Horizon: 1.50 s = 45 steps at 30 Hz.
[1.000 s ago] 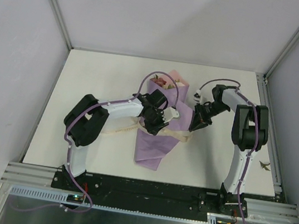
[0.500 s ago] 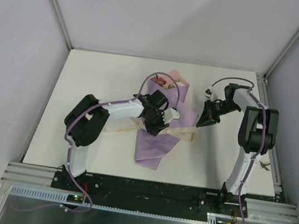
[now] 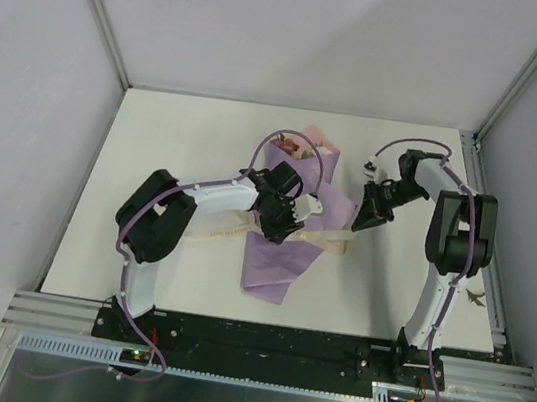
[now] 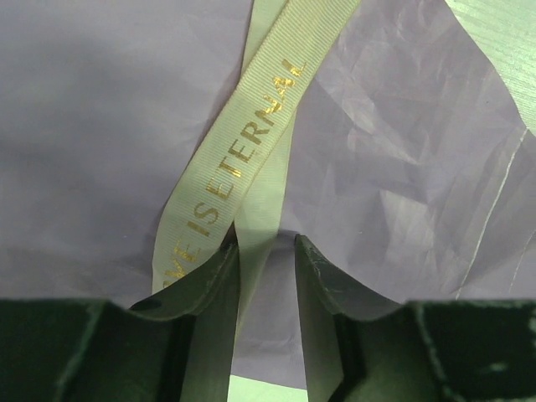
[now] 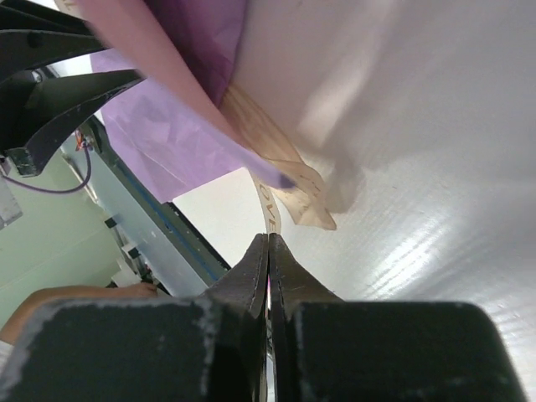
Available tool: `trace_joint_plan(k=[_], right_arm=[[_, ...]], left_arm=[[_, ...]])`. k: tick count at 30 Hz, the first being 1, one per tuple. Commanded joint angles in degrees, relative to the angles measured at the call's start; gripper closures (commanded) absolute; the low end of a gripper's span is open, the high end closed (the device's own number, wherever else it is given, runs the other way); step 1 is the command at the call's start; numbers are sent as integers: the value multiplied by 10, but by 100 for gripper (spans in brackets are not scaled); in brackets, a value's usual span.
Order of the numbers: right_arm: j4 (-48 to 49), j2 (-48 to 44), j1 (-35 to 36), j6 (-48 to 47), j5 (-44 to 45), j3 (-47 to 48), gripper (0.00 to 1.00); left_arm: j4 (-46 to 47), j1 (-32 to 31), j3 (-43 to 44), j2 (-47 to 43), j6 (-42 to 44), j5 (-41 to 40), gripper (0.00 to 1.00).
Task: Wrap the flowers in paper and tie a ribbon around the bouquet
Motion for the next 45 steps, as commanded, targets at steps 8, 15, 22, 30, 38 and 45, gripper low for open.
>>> trace_joint_plan(k=[8,15,22,30,38,45], right_arm=[[31,-50,-63,-1,85,1,100],[69,-53,-100,-6,148,3,100],[53,-53,-85,-77,182,3,87],[191,-220,-96,-154,124,-95,21],[184,-271,-58,-367,82,-162,1],[181,-177,3,-419,173,-155,13]], left_arm=[[2,0,-20,-54,29,-14,53],[-1,-1,-20,-30,42,-30,59],[-3,-2,-11,-18,44,-27,61],[-3,-1,-9,-16,46,-25,60],[-3,-1,-7,-15,50,-20,60],[-3,-2,-8,-16,55,-20,60]])
